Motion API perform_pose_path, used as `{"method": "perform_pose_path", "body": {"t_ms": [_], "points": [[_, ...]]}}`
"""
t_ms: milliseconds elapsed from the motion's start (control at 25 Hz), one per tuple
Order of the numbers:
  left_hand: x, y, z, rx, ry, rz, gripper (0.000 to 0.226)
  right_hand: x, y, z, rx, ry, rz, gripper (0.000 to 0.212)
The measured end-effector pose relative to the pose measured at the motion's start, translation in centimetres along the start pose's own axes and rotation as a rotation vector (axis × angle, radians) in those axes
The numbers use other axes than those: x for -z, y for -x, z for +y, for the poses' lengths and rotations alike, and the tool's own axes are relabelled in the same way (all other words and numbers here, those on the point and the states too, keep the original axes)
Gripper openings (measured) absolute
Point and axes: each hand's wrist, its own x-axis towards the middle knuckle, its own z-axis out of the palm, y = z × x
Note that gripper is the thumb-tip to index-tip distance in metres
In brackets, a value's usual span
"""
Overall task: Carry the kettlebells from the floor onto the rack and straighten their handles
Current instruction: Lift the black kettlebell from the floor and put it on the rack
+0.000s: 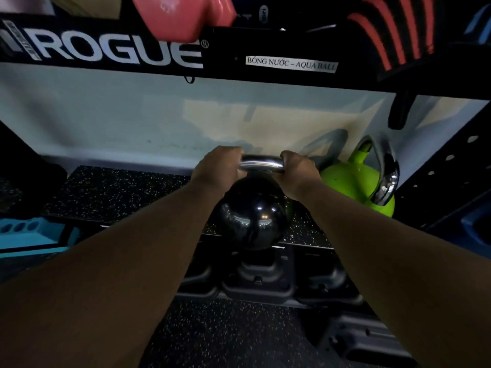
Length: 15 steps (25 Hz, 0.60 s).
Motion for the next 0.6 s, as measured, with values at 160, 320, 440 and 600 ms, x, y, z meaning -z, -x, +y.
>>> {"method": "perform_pose_path", "body": {"t_ms": [160, 320, 440, 600], "points": [[0.0, 1.3, -0.1, 0.076, 0.126, -0.03, 0.08, 1.3, 1.3, -1.0, -0.017, 0.127, -0.054, 0.072], [0.4, 6.5, -3.4, 0.114, -0.018, 0.014, 0.109, 1.3, 5.7, -3.6, 0.181, 0.143, 0.066, 0.096], [1.7, 12.5, -7.0, 0.139, -0.04, -0.019, 0.101, -1.0, 10.4, -7.2, 0.319, 0.207, 0.109, 0.088], [3.7, 22.1, -11.5, 0.143, -0.005, -0.116, 0.076, -5.2, 17.6, -11.3, 0.353, 0.185, -0.075, 0.08]]}}
